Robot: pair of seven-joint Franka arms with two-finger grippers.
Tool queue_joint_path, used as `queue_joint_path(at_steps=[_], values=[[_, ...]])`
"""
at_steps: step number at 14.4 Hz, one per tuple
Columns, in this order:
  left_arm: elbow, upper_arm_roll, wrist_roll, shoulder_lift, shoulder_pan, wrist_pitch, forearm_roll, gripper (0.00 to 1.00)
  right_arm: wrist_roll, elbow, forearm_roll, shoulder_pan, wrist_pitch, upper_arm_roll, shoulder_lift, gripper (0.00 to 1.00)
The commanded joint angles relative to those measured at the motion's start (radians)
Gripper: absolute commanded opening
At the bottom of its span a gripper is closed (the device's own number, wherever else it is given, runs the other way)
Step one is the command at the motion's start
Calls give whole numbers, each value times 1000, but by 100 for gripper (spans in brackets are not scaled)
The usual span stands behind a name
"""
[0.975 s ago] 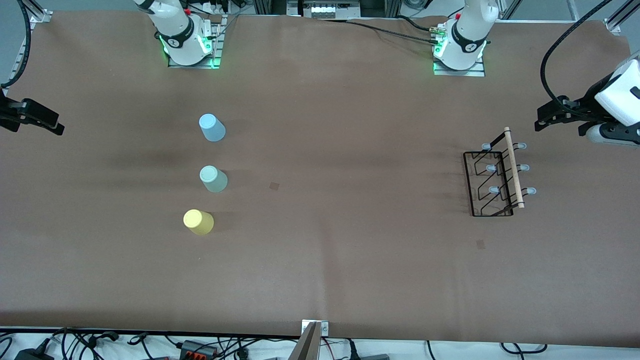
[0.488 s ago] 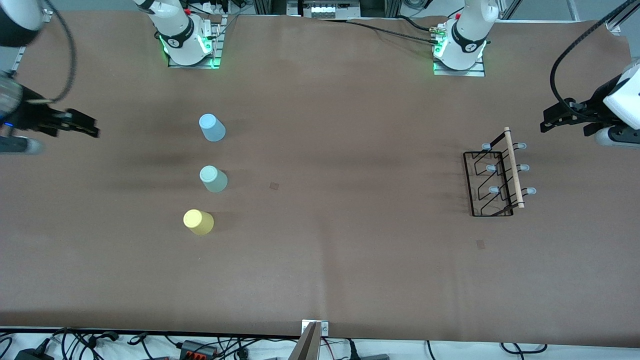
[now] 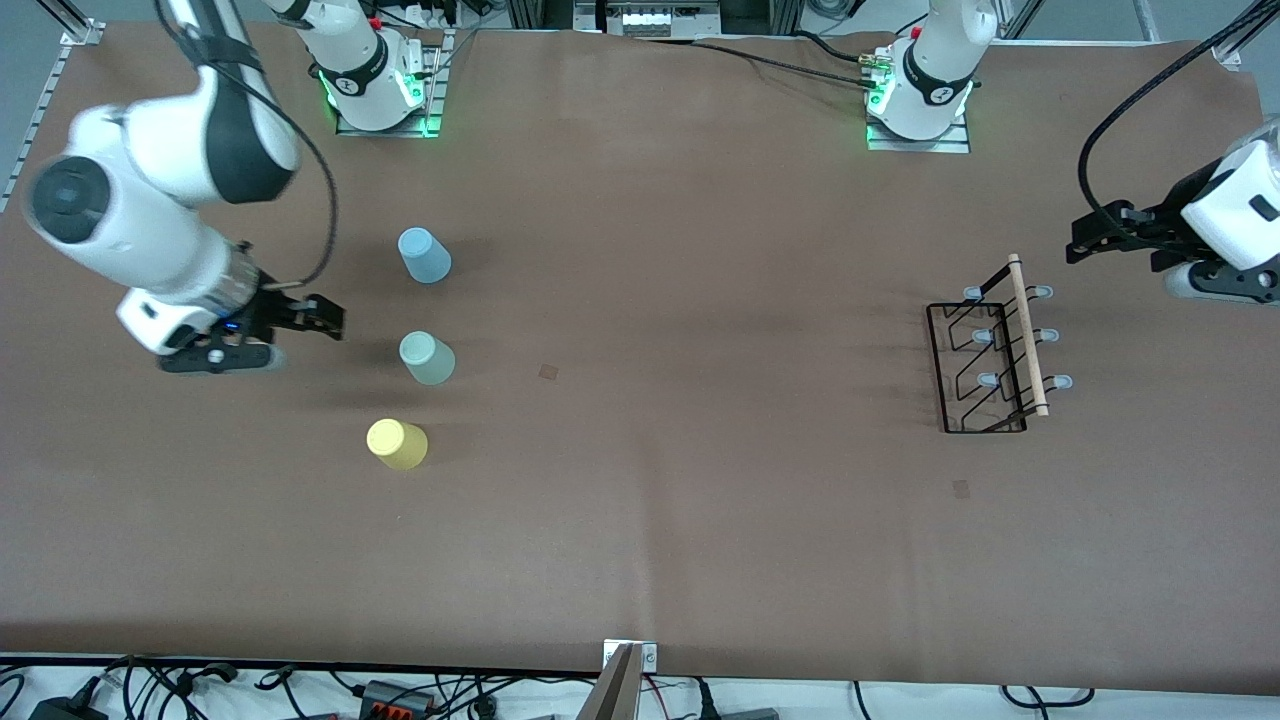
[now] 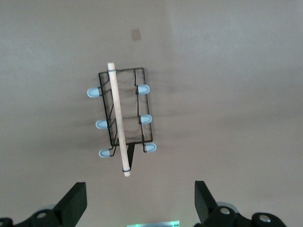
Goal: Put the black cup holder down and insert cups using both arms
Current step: 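Reach the right gripper toward the pale teal cup, then grasp the teal cup with the right gripper while the left gripper grasps the rack dowel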
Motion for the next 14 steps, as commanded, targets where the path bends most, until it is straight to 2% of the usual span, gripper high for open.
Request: queue_joint_path(at_steps=[1, 3, 7, 10, 12, 14], values=[[8, -5, 10, 8, 0, -19, 18, 100, 59, -151, 8, 46, 175, -4, -24, 100], [5, -6, 10, 11, -1, -19, 16, 100, 88, -210, 6, 75, 295, -2, 7, 100], [0, -6, 10, 20, -9, -22, 18, 100, 88, -256, 3, 106, 428, -4, 70, 100], [0, -5, 7, 150, -1, -19, 18, 100, 88, -268, 3, 120, 486, -4, 111, 100], [-17, 2, 8, 191, 9, 93, 74, 100, 88, -268, 3, 121, 512, -4, 136, 100], [-75, 0, 28, 182, 26, 239, 110, 100, 88, -268, 3, 124, 524, -4, 153, 100]])
